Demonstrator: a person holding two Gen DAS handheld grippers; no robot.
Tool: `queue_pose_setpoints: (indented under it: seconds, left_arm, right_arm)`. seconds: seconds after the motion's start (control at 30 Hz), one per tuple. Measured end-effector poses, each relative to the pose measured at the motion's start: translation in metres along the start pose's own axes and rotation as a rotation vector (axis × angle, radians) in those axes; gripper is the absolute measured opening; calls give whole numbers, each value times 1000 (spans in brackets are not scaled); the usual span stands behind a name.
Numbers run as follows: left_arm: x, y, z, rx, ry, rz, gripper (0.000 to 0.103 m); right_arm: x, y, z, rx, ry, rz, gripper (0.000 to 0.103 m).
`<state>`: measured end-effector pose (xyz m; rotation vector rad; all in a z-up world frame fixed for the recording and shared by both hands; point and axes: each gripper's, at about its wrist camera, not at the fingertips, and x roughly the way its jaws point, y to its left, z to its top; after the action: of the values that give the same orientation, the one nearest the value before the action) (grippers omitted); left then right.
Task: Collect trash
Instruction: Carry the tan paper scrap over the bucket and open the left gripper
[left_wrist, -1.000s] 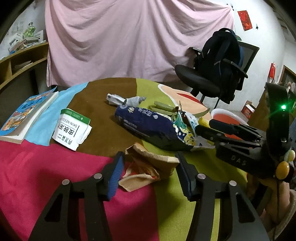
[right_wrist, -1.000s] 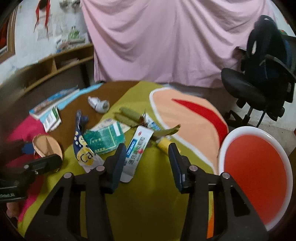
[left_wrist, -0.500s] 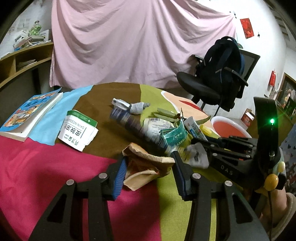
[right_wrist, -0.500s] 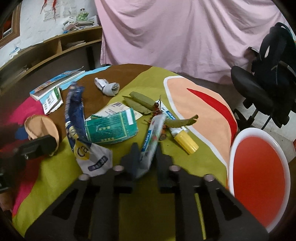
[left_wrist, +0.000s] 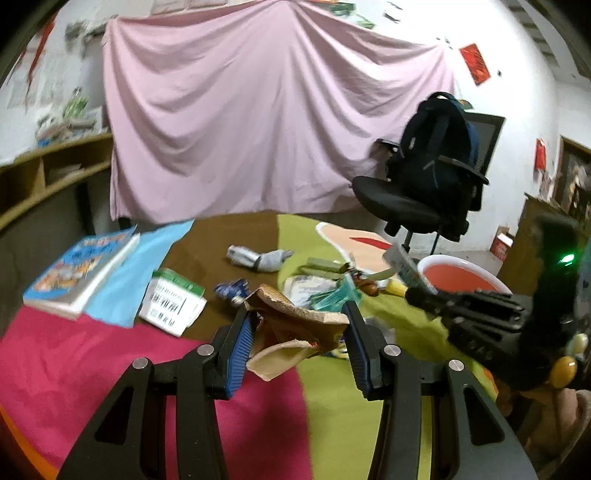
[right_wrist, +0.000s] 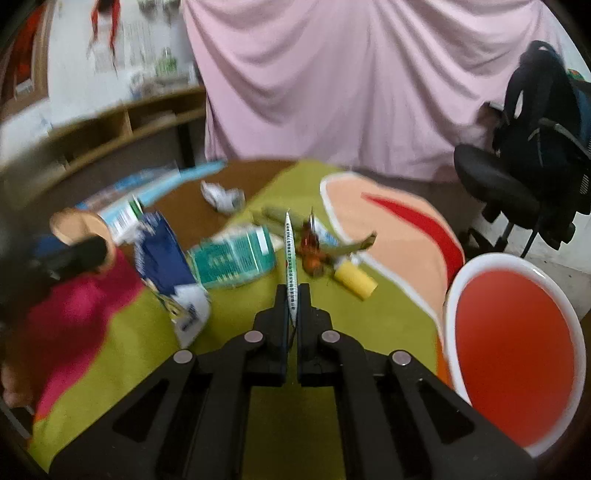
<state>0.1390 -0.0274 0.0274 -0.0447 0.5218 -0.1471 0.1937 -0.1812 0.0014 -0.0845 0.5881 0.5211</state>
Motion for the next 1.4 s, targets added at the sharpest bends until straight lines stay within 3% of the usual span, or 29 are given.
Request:
queue_pose_setpoints:
  seconds: [0.2, 0.43, 0.7, 0.9, 1.23, 1.4]
  left_arm:
    - [3, -35, 15, 78, -42, -56, 42]
    - [25, -82, 40, 93, -45, -183, 42]
    - [62, -144, 67, 129, -38, -303, 42]
    - [96, -176, 75, 130, 31, -361, 42]
    - [140, -193, 76, 71, 162, -386, 43]
    - [151, -189, 75, 25, 196, -390, 56]
  right_arm:
    - [-45, -15, -4, 55, -176, -22, 33]
    - [-87, -55, -3, 129, -318, -165, 33]
    - [-111, -108, -16, 256, -343, -292, 34]
    - [-119, -142, -29, 359, -331, -346, 34]
    - [-118, -170, -42, 451, -275, -376, 35]
    - [-113, -176, -45, 480, -250, -380, 35]
